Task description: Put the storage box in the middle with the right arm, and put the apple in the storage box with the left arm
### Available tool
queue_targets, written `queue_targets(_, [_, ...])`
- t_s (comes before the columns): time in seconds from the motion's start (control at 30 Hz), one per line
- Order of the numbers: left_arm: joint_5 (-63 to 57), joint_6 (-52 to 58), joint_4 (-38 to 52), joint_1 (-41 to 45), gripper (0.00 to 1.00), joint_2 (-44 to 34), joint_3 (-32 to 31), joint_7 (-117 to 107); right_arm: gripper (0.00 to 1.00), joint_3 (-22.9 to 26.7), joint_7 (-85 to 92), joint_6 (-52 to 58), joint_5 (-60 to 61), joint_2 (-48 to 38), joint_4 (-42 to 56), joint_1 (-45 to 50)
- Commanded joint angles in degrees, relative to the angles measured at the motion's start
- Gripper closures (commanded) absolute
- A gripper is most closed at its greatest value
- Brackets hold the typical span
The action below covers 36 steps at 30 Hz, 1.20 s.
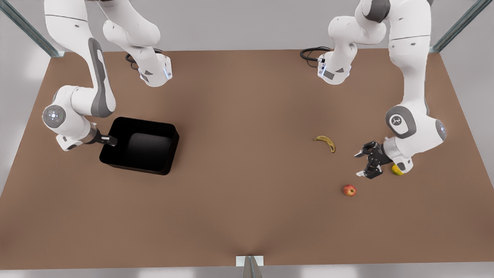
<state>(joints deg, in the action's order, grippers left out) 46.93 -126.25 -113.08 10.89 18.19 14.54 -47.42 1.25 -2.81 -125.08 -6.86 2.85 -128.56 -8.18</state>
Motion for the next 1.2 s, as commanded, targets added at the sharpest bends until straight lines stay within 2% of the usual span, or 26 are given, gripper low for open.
queue_targets(0.0, [29.9,-0.1,0.2,-0.8,0.0,1.0,0.0,0.1,0.0,0.1,0.0,-0.7,0.0,0.1,-0.6,0.4])
queue_targets(0.07, [43.8,0.5,0.7,-3.5,0.0,6.0,-0.1,4.1,0.0,0.2,0.0,-3.0,0.0,1.5,-2.4,-0.3])
queue_targets(0.2, [55.1,2.4,-1.1,-4.8,0.0,9.3,-0.1,4.5,0.0,3.2,0.1,-5.8,0.1,4.3,-3.8,-0.3])
queue_targets(0.33, [63.5,5.5,-0.7,-8.0,0.0,14.4,-0.1,9.7,0.0,5.3,0.1,-6.9,0.1,7.9,-3.7,-0.3])
queue_targets(0.5, [64.6,7.6,0.1,-9.0,0.0,17.7,-3.3,20.3,0.01,5.3,0.1,-8.5,0.1,11.1,-3.7,-0.3])
queue_targets(0.53, [63.9,7.4,1.4,-9.0,0.0,18.5,-3.5,20.9,0.1,5.3,0.1,-8.4,0.1,11.1,-3.7,-0.2])
queue_targets(0.6, [61.4,7.2,3.1,-9.1,0.0,19.9,-3.5,21.4,0.43,5.3,0.8,-8.1,0.1,11.6,-3.7,-0.2])
queue_targets(0.63, [61.1,7.2,4.9,-9.5,0.0,21.6,-3.5,21.2,0.49,5.2,0.8,-8.0,0.1,12.0,-3.7,-0.2])
queue_targets(0.77, [61.9,8.3,3.0,-9.9,0.0,22.3,-4.6,20.4,0.51,4.9,0.9,-7.3,0.1,12.7,-3.7,-0.1])
queue_targets(0.8, [61.8,9.0,2.9,-9.9,0.0,22.2,-4.7,21.1,0.53,4.7,1.0,-6.9,0.1,12.7,-3.5,-0.1])
queue_targets(0.83, [61.9,9.4,2.7,-9.9,0.0,22.2,-5.1,20.4,0.61,4.7,1.0,-6.9,0.1,12.7,-3.5,-0.1])
queue_targets(0.87, [62.8,9.4,2.6,-10.0,0.0,22.5,-5.1,20.3,0.64,4.7,1.0,-6.9,0.1,12.7,-3.5,0.0])
queue_targets(1.07, [66.1,9.1,4.5,-11.4,0.0,24.0,-4.9,15.3,0.65,4.7,1.9,-6.9,0.0,13.1,-3.5,-0.1])
queue_targets(1.17, [65.5,8.5,4.7,-11.4,0.0,25.1,-4.8,16.0,0.7,4.7,1.9,-6.1,-0.1,13.2,-3.4,0.0])
